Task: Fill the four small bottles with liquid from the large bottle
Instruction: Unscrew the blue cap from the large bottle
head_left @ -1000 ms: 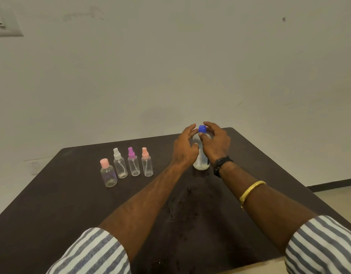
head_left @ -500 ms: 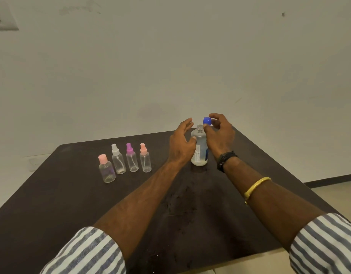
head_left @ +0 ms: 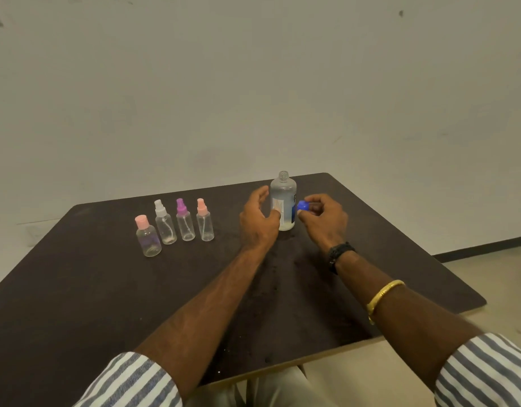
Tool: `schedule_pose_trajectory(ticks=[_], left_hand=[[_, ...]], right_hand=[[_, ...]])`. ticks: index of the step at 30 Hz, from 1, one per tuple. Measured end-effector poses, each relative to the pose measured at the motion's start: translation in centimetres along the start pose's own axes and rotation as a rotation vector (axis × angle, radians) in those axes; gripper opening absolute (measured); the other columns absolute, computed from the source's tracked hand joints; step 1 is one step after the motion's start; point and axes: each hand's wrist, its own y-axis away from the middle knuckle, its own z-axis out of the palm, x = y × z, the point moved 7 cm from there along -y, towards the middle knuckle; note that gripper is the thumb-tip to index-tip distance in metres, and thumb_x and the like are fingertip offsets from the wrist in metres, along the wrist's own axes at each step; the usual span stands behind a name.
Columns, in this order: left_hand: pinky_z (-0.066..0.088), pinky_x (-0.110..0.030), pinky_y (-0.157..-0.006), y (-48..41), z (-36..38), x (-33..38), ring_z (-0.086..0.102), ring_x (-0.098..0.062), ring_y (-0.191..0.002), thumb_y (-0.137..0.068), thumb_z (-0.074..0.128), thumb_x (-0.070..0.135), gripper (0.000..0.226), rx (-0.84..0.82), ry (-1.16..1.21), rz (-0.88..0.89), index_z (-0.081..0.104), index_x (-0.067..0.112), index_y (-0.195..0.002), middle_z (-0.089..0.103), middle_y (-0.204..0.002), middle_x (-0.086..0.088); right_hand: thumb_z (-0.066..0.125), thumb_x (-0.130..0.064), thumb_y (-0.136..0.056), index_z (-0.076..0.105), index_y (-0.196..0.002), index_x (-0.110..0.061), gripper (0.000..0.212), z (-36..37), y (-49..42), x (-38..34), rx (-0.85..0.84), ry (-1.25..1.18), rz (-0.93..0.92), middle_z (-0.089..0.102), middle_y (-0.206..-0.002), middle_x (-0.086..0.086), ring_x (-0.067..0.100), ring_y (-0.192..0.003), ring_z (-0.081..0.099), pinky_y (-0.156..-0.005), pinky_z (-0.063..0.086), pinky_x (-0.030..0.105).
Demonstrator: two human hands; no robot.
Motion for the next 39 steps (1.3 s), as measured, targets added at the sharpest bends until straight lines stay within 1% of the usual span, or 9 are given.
schedule_pose_trajectory(ticks=[5,12,15,18,24,30,33,36,39], left_hand=[[0.046,-0.025,-0.105,2.4,1.4,-1.7,0.058,-0.02,-0.13,-0.089,0.069,0.002,0.054,-0.036,-0.004,-0.059,0.054,0.012,-0.14,0.062,-0.14,-0.007],[0.046,-0.03,-0.111,3.4,1.8,-2.4,0.057,-0.018,-0.132,-0.088,0.07,-0.003,0.056,-0.097,-0.031,-0.09,0.054,0.011,-0.14,0.062,-0.141,-0.008],[0.044,-0.025,-0.109,3.5,1.8,-2.4,0.057,-0.017,-0.132,-0.088,0.071,-0.001,0.057,-0.116,-0.05,-0.087,0.053,0.01,-0.141,0.061,-0.141,-0.008],[0.044,-0.028,-0.111,3.5,1.7,-2.6,0.056,-0.017,-0.132,-0.088,0.071,0.0,0.058,-0.129,-0.058,-0.092,0.053,0.011,-0.141,0.061,-0.142,-0.008],[0.04,-0.015,-0.1,3.8,1.3,-2.8,0.056,-0.013,-0.13,-0.088,0.071,0.001,0.056,-0.121,-0.086,-0.087,0.054,0.011,-0.14,0.061,-0.141,-0.006],[0.041,-0.007,-0.096,3.6,0.4,-2.6,0.058,-0.008,-0.124,-0.088,0.071,0.0,0.053,-0.098,-0.078,-0.063,0.057,0.011,-0.138,0.064,-0.137,-0.005],[0.037,0.004,-0.085,3.3,-0.5,-2.5,0.055,-0.002,-0.12,-0.089,0.071,0.002,0.051,-0.065,-0.084,-0.044,0.057,0.011,-0.137,0.064,-0.136,-0.004],[0.043,-0.008,-0.096,3.0,-1.5,-2.7,0.06,-0.013,-0.125,-0.088,0.072,0.003,0.05,-0.022,-0.056,-0.036,0.058,0.009,-0.136,0.065,-0.136,-0.006],[0.049,-0.022,-0.103,2.9,-2.6,-2.8,0.063,-0.015,-0.123,-0.089,0.071,0.002,0.048,0.02,-0.017,-0.036,0.059,0.008,-0.135,0.067,-0.132,-0.007]], right_hand=[[0.084,-0.018,-0.083,0.065,-0.098,-0.028,0.026,0.6,1.1,2.4,-0.101,0.125,0.03,0.068,-0.09,-0.01,0.009,-0.086,0.067,-0.087,0.061,0.033],[0.085,-0.03,-0.081,0.056,-0.08,-0.037,0.03,1.2,1.5,4.0,-0.205,0.291,0.057,0.067,-0.086,-0.014,0.011,-0.09,0.067,-0.096,0.056,0.046],[0.086,-0.034,-0.079,0.058,-0.08,-0.036,0.028,1.2,1.6,4.3,-0.212,0.358,0.071,0.066,-0.083,-0.016,0.009,-0.089,0.063,-0.101,0.047,0.042],[0.084,-0.035,-0.081,0.058,-0.084,-0.035,0.026,1.3,1.8,4.2,-0.234,0.4,0.073,0.064,-0.084,-0.016,0.01,-0.092,0.06,-0.096,0.035,0.035],[0.083,-0.035,-0.082,0.061,-0.09,-0.033,0.023,1.4,2.0,4.0,-0.251,0.413,0.079,0.065,-0.088,-0.014,0.012,-0.097,0.061,-0.098,0.036,0.037],[0.085,-0.038,-0.08,0.065,-0.098,-0.033,0.027,1.3,2.2,3.3,-0.234,0.41,0.07,0.067,-0.098,-0.013,0.012,-0.102,0.06,-0.101,0.036,0.039],[0.086,-0.032,-0.08,0.067,-0.098,-0.032,0.027,1.5,2.4,2.3,-0.191,0.338,0.007,0.066,-0.097,-0.014,0.011,-0.101,0.062,-0.103,0.046,0.042],[0.087,-0.021,-0.08,0.07,-0.103,-0.022,0.028,2.2,2.8,0.9,-0.178,0.195,-0.066,0.071,-0.099,-0.007,0.01,-0.092,0.066,-0.091,0.059,0.035],[0.085,-0.015,-0.081,0.071,-0.101,-0.018,0.025,3.3,3.2,-0.7,-0.176,0.091,-0.124,0.071,-0.095,-0.006,0.009,-0.085,0.068,-0.085,0.06,0.027]])
